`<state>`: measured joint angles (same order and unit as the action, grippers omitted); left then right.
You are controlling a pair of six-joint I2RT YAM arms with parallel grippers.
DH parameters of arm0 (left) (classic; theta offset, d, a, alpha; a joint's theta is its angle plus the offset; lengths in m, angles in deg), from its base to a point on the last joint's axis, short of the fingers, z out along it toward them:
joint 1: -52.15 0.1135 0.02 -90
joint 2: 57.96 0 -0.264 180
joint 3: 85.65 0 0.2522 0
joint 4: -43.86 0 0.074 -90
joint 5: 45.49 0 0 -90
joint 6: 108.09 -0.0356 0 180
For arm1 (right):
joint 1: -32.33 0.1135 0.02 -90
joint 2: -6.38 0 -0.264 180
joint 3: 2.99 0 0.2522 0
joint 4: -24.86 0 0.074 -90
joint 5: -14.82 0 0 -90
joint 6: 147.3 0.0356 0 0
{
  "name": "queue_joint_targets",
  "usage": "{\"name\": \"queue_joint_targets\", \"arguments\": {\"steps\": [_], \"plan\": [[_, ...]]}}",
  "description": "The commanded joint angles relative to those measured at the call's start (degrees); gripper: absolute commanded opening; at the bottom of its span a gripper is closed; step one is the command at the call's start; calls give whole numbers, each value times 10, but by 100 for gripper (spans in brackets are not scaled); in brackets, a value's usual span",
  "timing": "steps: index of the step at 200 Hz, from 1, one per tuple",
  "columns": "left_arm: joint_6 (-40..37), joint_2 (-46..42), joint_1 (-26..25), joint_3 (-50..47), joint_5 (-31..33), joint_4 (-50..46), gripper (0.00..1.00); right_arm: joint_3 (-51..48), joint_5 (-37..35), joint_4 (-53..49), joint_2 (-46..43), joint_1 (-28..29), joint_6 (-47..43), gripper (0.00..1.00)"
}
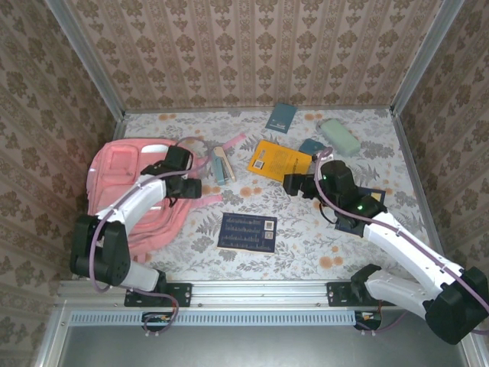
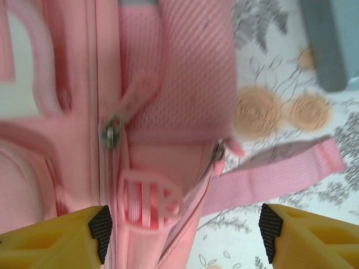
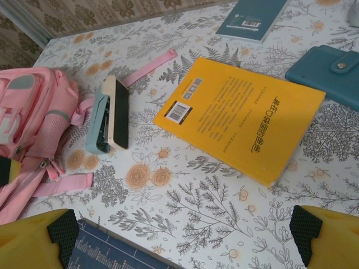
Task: Pack the student bag
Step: Move the student bag to the middle-left of the table.
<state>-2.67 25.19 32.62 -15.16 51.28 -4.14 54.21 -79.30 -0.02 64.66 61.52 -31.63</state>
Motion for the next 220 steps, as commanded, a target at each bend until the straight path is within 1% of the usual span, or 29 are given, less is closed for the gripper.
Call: {"name": "queue_joint_targets", "arguments": {"steps": [1,21,55,73,100,104,112,120,140,152,179,184,186,190,220], "plan": [[-39,37,-4,48,31,-14,73,5,-14,-21,5,25,14,100],[-50,84,0,90,51,-29,73,9,-23,-23,17,51,19,100],[-62,158,5,162,28,-21,73,3,-37,-12,29,79,29,99],[-65,206,4,201,30,-26,72,6,-36,-14,36,85,33,100],[-78,278,4,244,43,-39,62,12,-43,-26,34,95,34,100],[-81,286,4,248,42,-41,59,12,-44,-27,33,96,35,100],[-82,299,4,255,40,-46,46,11,-46,-31,28,96,35,99],[-81,305,1,257,40,-47,35,9,-49,-33,23,97,35,100],[-80,298,-7,253,32,-30,13,3,-58,-38,9,97,35,100],[-80,297,-17,258,16,-24,0,-1,-60,-38,5,97,35,100],[-83,304,-61,280,4,-15,0,-4,-66,-39,7,97,36,100],[-83,305,-62,285,3,-14,0,-4,-66,-38,8,97,37,100],[-83,306,-78,288,4,-14,0,-4,-66,-37,8,97,36,100],[-83,308,-90,293,6,-14,0,-4,-66,-37,9,97,36,100],[-79,324,-145,338,0,-28,0,-7,-69,-32,12,97,36,100]]}}
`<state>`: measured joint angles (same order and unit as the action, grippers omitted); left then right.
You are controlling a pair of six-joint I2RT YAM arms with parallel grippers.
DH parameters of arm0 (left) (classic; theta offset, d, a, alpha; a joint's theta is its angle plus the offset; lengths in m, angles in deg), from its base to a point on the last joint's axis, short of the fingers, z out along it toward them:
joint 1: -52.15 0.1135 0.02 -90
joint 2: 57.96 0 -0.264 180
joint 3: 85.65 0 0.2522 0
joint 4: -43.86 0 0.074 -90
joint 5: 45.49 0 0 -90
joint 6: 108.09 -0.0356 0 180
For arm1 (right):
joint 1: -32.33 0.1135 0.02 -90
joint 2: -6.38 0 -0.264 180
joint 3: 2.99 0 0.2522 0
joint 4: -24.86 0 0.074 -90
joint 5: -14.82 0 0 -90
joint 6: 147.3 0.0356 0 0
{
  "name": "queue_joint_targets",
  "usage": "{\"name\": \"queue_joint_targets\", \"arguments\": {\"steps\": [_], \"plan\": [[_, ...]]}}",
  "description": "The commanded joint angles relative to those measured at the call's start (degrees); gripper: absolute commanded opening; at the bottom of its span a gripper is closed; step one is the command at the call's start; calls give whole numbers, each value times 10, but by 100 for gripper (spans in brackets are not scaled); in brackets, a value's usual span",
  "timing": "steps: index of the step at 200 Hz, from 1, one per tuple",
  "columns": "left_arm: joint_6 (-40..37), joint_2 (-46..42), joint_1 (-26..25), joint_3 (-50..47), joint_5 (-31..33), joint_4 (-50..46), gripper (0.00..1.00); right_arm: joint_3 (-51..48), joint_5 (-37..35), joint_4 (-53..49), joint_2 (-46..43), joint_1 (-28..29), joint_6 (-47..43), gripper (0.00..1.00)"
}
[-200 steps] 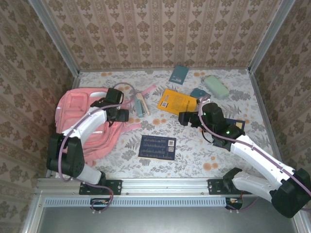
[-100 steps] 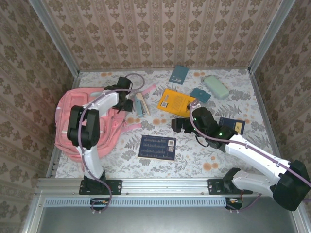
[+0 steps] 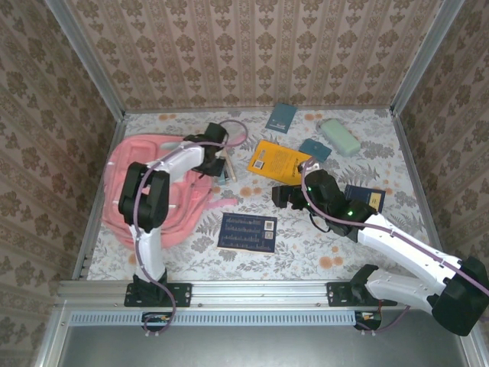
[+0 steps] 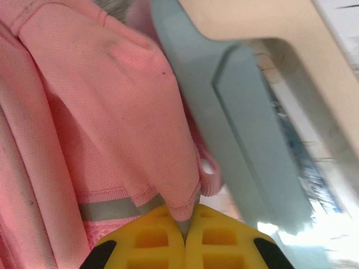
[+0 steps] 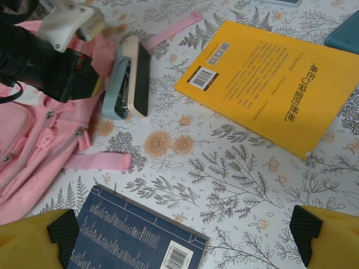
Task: Pack the student bag
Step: Move the student bag to the middle-left of the table, then adjust the student bag at the top-left of the table.
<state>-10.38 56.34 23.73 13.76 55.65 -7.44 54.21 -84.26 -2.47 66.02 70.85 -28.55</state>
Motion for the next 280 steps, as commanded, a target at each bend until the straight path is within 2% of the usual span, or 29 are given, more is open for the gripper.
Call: {"name": "queue_joint_targets", "arguments": {"steps": [1,28,57,68,81,92,98,127,148,206,232,255,280], "plan": [[-1,13,-57,50,-44,5,0,-7,-19,-8,-1,4,6,100],[-7,9,-93,62,-44,0,0,-15,-16,3,3,4,-1,100],[-13,-20,-98,35,-26,1,0,-14,3,11,20,4,-15,100],[-13,-33,-93,22,-25,-4,22,-10,15,13,35,4,-23,100],[-6,-57,-90,5,-32,-10,31,-3,31,15,55,5,-31,100],[6,-88,-90,-17,-29,-7,46,5,43,17,71,5,-37,99],[19,-107,-89,-31,-26,-6,49,9,46,18,80,6,-40,99],[102,-211,-89,-111,-17,-7,51,40,64,33,129,7,-50,98],[184,-292,-92,-189,-14,-16,53,77,82,40,176,7,-52,94],[408,-467,-150,-398,-32,21,53,257,106,6,373,2,-16,69],[485,-504,-183,-449,-40,46,52,350,102,-31,461,-3,17,59],[532,-508,-209,-482,-46,77,52,420,95,-66,522,-8,42,58],[554,-498,-214,-500,-47,78,51,480,90,-107,574,-18,65,53]]}}
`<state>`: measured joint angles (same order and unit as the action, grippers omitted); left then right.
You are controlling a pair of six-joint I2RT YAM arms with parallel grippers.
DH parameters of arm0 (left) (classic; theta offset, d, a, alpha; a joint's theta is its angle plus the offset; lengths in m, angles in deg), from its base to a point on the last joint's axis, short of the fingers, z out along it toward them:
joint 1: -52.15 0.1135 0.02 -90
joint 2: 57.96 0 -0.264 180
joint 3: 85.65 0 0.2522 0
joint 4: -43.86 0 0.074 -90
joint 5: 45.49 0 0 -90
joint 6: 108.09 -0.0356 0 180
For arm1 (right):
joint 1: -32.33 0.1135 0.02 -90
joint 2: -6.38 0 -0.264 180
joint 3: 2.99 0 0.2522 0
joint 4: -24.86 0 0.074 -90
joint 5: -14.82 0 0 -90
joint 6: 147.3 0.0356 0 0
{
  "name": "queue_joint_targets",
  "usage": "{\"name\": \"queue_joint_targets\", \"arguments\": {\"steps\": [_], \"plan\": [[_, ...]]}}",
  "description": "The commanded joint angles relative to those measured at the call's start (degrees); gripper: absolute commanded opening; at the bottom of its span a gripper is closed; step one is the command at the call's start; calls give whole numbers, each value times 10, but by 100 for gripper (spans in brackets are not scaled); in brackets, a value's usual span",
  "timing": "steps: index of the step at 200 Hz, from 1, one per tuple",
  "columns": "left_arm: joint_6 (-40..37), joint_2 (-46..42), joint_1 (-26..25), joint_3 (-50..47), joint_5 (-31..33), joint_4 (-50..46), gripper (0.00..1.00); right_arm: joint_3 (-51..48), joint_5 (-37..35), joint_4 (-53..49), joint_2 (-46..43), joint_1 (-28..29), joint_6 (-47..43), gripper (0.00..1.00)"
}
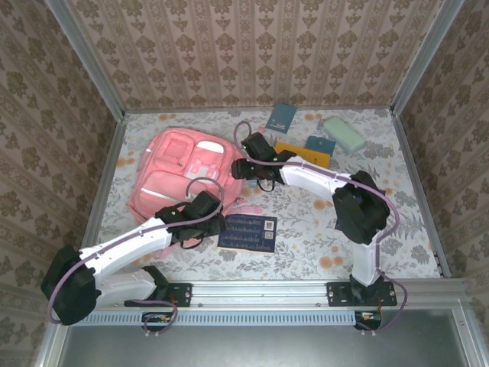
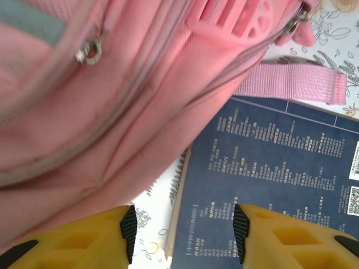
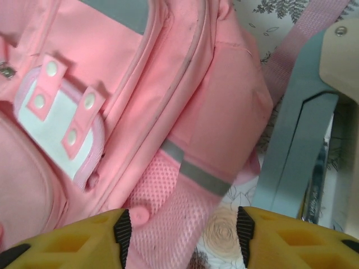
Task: Pack the student bag
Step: Adjust the student bag at the top-left of the table.
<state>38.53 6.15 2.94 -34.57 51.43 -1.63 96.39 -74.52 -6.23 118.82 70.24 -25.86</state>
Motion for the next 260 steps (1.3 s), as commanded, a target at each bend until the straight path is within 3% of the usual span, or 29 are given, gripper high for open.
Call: {"name": "queue_joint_targets", "arguments": {"steps": [1,40,81,96,148,162,172,226,260], "plan": [[65,4,-6,-17,-5,19,50,60,-7,-70,48,-12,38,53],[99,5,-3,-55,1,38,47,99,-9,-90,95,-25,57,52],[104,25,19,-64,17,27,41,140,34,-81,143,-29,72,51],[98,31,35,-65,24,18,37,150,49,-74,155,-30,76,41],[34,41,130,-64,28,-7,33,156,91,-60,174,-34,91,34],[11,42,154,-64,29,-5,33,156,94,-61,178,-35,92,19],[-10,43,177,-61,27,-5,33,153,98,-60,176,-35,94,0],[-147,78,322,-34,22,40,30,71,147,54,93,-31,165,0],[-208,107,361,8,-19,70,30,57,192,107,75,-25,236,0]]}}
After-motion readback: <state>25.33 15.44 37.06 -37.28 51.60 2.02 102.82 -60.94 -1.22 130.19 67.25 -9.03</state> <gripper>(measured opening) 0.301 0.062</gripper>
